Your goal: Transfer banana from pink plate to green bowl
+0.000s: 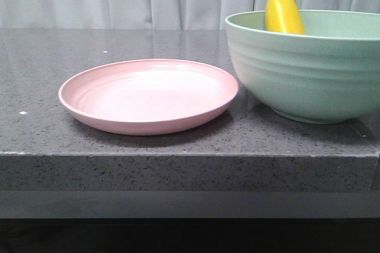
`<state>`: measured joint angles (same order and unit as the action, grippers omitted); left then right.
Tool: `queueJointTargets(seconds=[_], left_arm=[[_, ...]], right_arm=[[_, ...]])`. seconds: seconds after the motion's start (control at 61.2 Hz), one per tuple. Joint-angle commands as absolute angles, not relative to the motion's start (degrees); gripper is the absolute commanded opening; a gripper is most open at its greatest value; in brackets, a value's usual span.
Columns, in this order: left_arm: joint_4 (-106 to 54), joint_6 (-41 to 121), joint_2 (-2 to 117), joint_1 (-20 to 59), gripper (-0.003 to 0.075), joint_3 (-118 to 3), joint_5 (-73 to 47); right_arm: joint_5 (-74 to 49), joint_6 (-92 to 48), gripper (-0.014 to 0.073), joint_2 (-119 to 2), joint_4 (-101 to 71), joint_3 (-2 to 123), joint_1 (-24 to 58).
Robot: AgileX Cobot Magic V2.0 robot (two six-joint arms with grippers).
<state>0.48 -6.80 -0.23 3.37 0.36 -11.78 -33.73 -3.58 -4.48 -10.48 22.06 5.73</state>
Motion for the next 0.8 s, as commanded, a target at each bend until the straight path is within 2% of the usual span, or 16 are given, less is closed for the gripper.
queueJointTargets(seconds=[0.0, 0.36, 0.589, 0.785], left_arm=[[0.0, -6.99, -1.33, 3.3, -0.002, 0.58, -6.67], [0.0, -6.99, -1.33, 3.3, -0.002, 0.58, -6.67], [0.0, -6.99, -1.33, 3.3, -0.002, 0.58, -6.67], [0.0, -6.99, -1.33, 3.3, -0.002, 0.58, -6.67]], right_arm=[[-29.64, -3.86, -0.0058, -5.18, -11.0, 23.34, 5.47], [-29.07, -3.86, -0.0058, -5.18, -10.96, 23.16, 5.47], [-9.53, -3.86, -0.0058, -5.04, -10.0, 11.78, 5.39], [-3.8, -3.86, -0.0058, -2.79, -10.04, 0.15, 4.99]])
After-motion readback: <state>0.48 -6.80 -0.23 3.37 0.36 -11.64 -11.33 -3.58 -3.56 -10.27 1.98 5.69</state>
